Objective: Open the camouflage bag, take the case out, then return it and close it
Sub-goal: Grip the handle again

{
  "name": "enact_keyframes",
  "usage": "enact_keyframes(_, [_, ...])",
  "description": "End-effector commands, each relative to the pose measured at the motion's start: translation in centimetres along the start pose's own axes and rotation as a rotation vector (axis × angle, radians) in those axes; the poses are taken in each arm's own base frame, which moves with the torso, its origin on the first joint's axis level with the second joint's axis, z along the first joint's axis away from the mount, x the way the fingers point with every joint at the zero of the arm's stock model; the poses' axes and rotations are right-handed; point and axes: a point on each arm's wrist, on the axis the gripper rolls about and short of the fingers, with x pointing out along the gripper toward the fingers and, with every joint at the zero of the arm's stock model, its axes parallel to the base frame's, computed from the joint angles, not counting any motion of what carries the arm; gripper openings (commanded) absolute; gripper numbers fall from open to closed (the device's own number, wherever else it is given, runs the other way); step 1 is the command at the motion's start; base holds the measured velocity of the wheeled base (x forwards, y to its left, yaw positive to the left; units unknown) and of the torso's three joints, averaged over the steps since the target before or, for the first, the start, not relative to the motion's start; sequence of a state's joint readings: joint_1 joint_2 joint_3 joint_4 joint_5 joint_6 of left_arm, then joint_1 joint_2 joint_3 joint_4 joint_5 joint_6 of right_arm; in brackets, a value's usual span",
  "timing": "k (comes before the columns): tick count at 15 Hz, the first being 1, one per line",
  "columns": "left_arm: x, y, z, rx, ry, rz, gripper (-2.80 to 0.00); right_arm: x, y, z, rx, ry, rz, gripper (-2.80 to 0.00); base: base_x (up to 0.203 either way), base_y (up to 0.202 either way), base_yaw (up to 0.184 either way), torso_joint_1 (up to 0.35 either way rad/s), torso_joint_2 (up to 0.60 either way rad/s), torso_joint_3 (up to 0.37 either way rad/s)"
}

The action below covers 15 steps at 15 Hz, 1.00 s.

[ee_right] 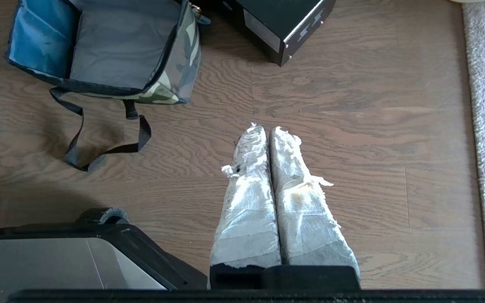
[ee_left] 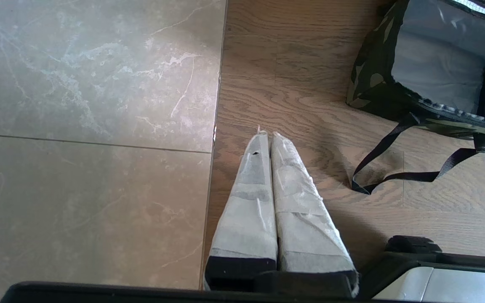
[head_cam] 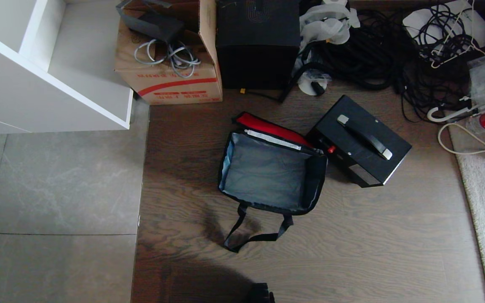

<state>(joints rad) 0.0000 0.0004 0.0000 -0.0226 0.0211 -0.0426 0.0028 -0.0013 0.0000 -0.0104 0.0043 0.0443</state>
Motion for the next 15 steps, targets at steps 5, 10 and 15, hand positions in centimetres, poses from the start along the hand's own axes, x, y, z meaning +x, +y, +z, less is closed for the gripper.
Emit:
enact_keyframes(5, [0.1,0.0,-0.3,0.000,0.008,0.001,-2.80,0.0,0.0,-0.1,-0.007,0.004,0.000,-2.80,0.000,0.000,0.000,0.000,0.00,0.000])
enact_keyframes(10, [0.1,0.0,-0.2,0.000,0.007,0.000,-2.80,-0.1,0.0,0.3,-0.006,-0.002,0.001,-2.80,0.000,0.000,0.000,0.000,0.00,0.000])
enact_keyframes(15, [0.1,0.0,-0.2,0.000,0.007,0.001,-2.80,-3.4,0.8,10.1,0.040,0.034,0.156,-2.80,0.000,0.000,0.000,0.000,0.00,0.000])
